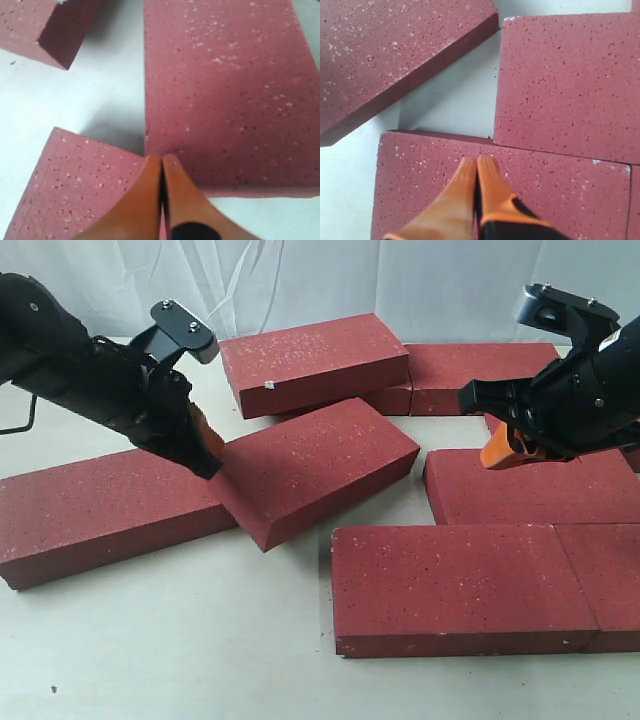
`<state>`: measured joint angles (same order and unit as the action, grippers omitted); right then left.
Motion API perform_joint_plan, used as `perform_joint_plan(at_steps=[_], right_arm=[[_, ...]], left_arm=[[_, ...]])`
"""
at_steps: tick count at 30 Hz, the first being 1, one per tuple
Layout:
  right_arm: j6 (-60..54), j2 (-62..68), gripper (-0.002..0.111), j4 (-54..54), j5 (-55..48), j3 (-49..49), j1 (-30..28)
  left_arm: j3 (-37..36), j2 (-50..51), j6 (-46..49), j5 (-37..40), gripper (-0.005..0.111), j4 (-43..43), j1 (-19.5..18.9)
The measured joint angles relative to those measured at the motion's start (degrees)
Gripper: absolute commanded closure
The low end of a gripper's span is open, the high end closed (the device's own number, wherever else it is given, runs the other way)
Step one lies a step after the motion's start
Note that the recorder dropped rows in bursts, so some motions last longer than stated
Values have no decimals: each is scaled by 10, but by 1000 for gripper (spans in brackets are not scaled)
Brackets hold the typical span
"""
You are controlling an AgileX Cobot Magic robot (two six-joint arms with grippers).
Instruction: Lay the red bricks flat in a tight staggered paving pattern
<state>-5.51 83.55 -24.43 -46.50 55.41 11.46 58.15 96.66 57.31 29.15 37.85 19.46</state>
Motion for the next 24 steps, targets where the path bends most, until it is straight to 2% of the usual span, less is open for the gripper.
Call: perform_joint_plan(at_steps=[9,15,20,24], right_arm=[[0,0,109,0,0,0,0],[0,0,109,0,1,0,0],[0,0,109,0,6,0,0],[0,0,109,0,7,0,0]], left_arm=[[0,0,-279,7,107,-280,0],[0,35,-311,44,107,-322,0],[8,50,-315,132,107,-397,0],[10,50,-315,185,107,-420,0]])
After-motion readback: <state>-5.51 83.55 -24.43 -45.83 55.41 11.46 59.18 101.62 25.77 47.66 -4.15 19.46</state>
